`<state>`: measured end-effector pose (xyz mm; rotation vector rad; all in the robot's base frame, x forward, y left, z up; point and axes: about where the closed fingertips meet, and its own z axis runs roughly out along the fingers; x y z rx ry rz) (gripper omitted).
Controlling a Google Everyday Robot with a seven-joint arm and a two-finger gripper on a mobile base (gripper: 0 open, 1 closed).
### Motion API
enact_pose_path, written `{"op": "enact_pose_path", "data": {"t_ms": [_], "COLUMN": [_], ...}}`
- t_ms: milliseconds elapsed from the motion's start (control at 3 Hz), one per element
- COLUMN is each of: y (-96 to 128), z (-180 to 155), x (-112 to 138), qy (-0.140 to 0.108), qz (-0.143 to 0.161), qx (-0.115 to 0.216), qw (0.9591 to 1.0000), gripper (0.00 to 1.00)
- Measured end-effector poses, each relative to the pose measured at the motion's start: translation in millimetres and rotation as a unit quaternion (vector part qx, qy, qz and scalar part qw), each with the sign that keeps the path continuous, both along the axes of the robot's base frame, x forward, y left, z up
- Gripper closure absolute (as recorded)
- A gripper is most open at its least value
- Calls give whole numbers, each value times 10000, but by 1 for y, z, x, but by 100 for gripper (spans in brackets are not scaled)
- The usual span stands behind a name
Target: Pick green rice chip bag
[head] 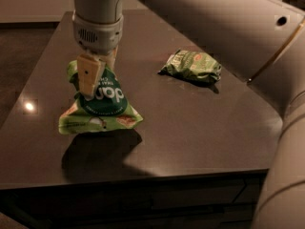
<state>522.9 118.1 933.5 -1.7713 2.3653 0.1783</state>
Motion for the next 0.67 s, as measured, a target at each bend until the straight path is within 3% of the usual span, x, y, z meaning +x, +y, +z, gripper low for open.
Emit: {"op": "enact_pose_path", "data": {"t_ms": [333,667], "y": [-16,-11], "z": [57,57], "x": [26,29], "qy": [-338,-414], "qz": [323,308], "qx": [509,587], "qw": [9976,9969], "gripper": [100,100]}}
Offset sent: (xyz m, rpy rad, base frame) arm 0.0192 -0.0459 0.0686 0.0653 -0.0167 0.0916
